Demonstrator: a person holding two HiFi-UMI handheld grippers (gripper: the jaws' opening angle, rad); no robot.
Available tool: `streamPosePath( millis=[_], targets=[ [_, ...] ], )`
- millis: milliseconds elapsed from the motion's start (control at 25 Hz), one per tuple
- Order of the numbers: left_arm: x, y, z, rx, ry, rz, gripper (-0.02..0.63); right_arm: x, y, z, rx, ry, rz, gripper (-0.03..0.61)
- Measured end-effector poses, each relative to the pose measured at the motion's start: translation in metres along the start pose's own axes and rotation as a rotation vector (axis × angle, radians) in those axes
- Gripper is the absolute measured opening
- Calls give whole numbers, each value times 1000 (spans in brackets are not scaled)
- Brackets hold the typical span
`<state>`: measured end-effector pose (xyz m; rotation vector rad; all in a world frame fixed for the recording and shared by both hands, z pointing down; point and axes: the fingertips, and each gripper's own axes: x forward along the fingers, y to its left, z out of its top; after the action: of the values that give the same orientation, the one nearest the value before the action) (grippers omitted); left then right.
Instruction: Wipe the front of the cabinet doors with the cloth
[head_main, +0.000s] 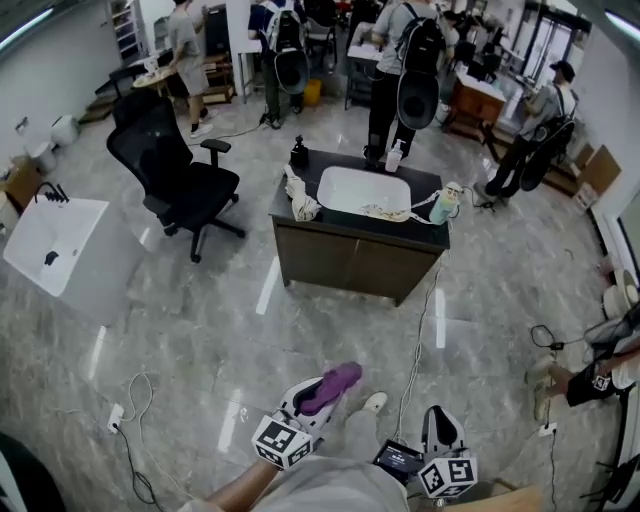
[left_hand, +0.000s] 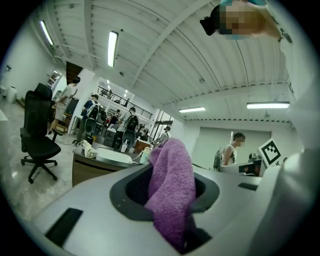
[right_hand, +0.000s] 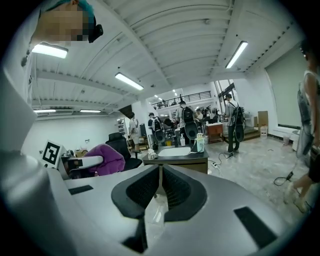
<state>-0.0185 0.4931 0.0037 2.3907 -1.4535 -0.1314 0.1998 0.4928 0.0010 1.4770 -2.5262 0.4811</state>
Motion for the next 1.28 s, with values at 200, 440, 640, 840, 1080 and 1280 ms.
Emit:
streamPosePath(
  millis=[200,440,640,840,1080,1280],
  targets=[
    [46,21,9,37,15,43,123,61,-39,8,15,26,49,35],
    [143,46,25,73,39,122,123,152,-127,42,12,15,105,35],
    [221,51,46,86,16,159,123,208,-186,74,14,5,161,35],
    [285,69,38,82,39,153,123,254,-218,75,-36,36,187,35],
    [343,104,23,70,94,46,123,298,-238,70,-14,71,128,35],
    [361,133,2,17,186,-75,124,309,-229,73,8,96,7,35]
  ],
)
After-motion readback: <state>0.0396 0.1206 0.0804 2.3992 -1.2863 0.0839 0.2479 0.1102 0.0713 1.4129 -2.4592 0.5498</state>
